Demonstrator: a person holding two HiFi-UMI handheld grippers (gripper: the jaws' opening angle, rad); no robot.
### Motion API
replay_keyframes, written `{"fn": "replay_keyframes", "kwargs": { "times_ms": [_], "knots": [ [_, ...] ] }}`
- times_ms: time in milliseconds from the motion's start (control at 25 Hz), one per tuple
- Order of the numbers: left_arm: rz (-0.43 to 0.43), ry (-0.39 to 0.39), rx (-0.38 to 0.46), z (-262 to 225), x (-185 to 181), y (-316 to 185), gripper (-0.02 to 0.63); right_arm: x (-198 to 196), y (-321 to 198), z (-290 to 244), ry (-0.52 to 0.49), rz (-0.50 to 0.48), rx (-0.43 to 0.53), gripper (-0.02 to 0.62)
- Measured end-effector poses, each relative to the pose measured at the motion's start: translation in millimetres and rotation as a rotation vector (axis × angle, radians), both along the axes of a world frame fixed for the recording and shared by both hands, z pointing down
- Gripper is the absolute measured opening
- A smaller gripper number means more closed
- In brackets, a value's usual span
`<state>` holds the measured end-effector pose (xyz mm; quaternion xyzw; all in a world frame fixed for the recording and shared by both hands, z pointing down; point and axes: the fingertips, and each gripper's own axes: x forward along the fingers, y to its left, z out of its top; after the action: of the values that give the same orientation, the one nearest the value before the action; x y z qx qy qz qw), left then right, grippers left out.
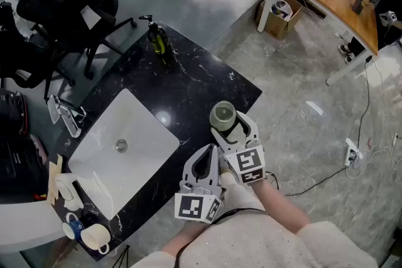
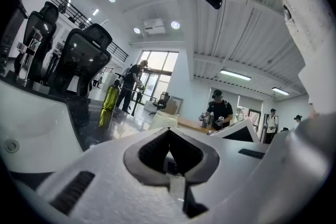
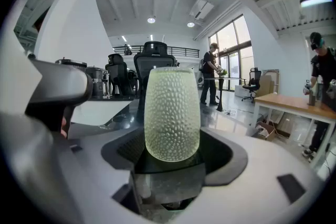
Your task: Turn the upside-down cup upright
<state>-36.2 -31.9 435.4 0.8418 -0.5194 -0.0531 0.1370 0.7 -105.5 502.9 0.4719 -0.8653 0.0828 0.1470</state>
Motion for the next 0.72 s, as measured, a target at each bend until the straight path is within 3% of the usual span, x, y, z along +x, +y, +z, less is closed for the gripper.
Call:
{"fn": "replay_keyframes", "kwargs": {
  "times_ms": [480, 600, 720],
  "knots": [
    [-0.039, 0.016, -0.003, -4, -9, -3, 0.005, -3, 0, -1, 0.027, -0.016, -0.007, 0.318],
    [-0.057, 0.018, -0.001, -6, -15, -3, 0.005, -3, 6, -5, -0.046, -0.037, -0.072, 0.316],
    [-0.084, 0.022, -0.006, -7, -25, -2, 0.005, -7, 16, -9, -0.189, -0.062, -0.199, 0.316]
  ]
}}
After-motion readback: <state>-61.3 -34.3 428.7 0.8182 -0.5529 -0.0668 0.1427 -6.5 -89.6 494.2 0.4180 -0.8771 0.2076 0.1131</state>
